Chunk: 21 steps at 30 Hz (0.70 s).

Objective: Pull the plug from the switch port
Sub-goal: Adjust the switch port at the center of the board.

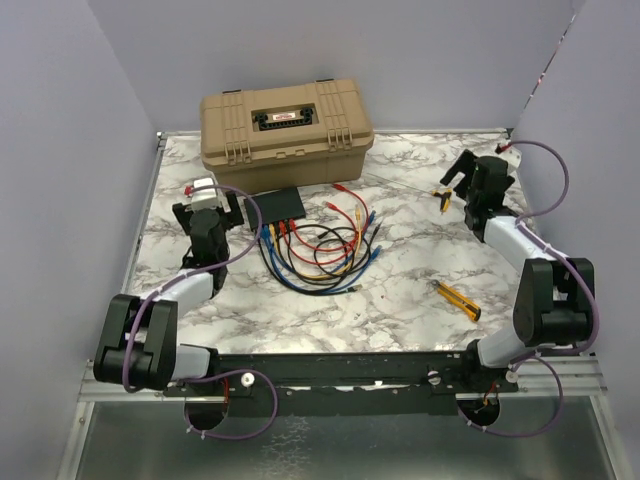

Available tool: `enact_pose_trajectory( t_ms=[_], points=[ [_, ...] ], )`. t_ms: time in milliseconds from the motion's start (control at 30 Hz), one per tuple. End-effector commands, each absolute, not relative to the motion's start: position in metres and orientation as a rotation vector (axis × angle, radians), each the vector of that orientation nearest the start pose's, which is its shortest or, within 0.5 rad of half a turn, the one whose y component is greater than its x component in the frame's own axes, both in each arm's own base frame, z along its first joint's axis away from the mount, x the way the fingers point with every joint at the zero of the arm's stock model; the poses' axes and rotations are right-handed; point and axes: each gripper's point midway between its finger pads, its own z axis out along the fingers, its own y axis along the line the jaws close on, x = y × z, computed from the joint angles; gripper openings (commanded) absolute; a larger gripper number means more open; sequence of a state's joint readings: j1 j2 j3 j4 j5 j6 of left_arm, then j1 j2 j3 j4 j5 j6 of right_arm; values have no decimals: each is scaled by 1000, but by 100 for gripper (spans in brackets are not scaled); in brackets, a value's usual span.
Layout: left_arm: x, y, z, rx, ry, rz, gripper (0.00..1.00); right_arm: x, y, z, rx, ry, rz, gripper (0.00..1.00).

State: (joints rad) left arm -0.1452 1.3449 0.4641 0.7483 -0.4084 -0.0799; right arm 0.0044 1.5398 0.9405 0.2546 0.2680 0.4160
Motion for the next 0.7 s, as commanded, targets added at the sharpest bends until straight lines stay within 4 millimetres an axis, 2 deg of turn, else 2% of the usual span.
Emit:
enact_pose_trajectory(
  t_ms=[0, 100, 167, 267, 367, 533, 667],
  points=[
    [373, 9, 113, -281, 1855, 175, 99, 430, -18, 123, 749, 1978, 108, 100],
    [372, 3, 110, -335, 1894, 115, 99, 428, -11, 133, 721, 1995, 148, 100],
    [375, -5, 105, -355, 1939, 61, 99, 425, -9, 130, 723, 2056, 134, 100],
    [378, -15, 97, -477, 1980, -45, 99, 420, -9, 127, 772, 2100, 127, 100],
    [380, -23, 90, -589, 1990, -159, 99, 419, -2, 126, 746, 2119, 170, 100],
    [391, -38, 83, -663, 2019, -349, 99, 425, 32, 135, 559, 2158, 367, 100],
    [402, -51, 78, -686, 2052, -524, 99, 429, 57, 138, 597, 2166, 559, 100]
  ],
)
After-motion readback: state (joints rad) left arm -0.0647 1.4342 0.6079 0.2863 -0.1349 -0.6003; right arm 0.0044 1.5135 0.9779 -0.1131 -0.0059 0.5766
